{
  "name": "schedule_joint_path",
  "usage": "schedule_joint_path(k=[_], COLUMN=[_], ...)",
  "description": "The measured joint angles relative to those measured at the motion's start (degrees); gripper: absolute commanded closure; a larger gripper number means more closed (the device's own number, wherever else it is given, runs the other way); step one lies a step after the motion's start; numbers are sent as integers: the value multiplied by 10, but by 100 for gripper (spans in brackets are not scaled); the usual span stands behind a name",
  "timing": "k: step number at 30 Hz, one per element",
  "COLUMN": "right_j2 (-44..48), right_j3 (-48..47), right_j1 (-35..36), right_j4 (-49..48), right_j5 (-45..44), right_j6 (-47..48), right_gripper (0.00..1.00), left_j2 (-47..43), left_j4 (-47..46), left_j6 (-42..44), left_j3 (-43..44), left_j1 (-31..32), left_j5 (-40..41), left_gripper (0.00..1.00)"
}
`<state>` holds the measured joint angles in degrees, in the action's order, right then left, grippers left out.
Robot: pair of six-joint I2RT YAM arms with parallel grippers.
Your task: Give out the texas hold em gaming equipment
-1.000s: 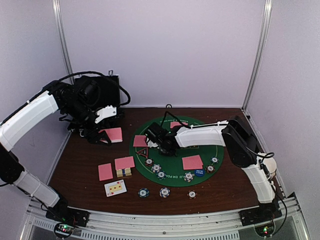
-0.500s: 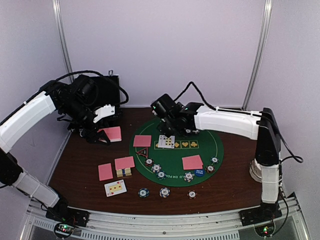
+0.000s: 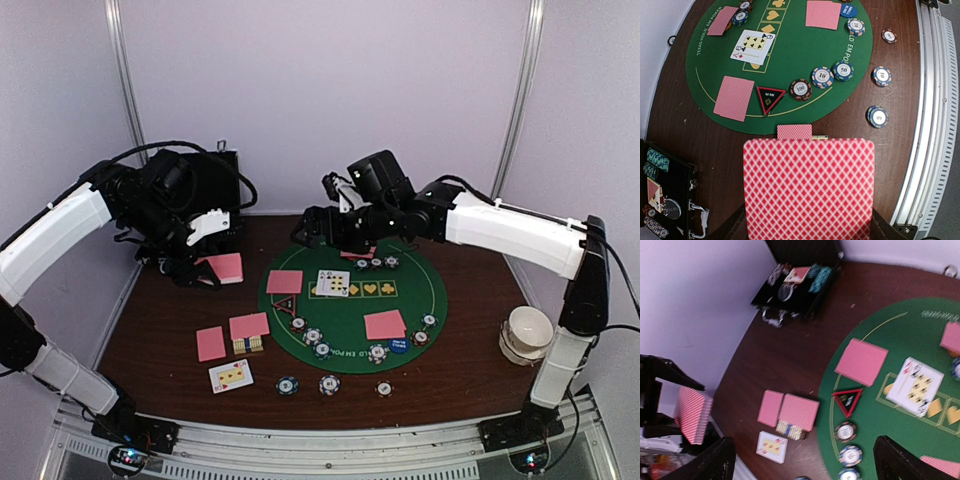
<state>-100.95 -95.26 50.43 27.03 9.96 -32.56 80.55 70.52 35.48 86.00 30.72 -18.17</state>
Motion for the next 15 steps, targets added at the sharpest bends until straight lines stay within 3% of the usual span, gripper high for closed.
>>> schedule_joint_path(k=[6, 15], right_j2=[-52, -89], right_j3=[8, 11], right_j1=[0, 19], right_j4=[-68, -172], right_j5=[206, 337], right_j6=[-144, -248], right_gripper=[1, 1], left_j2=[0, 0], left_j4=[0, 0], left_j6=[0, 0], left_j3=[0, 0], left_j1=[0, 0], left_j5=[0, 0], left_gripper=[100, 100])
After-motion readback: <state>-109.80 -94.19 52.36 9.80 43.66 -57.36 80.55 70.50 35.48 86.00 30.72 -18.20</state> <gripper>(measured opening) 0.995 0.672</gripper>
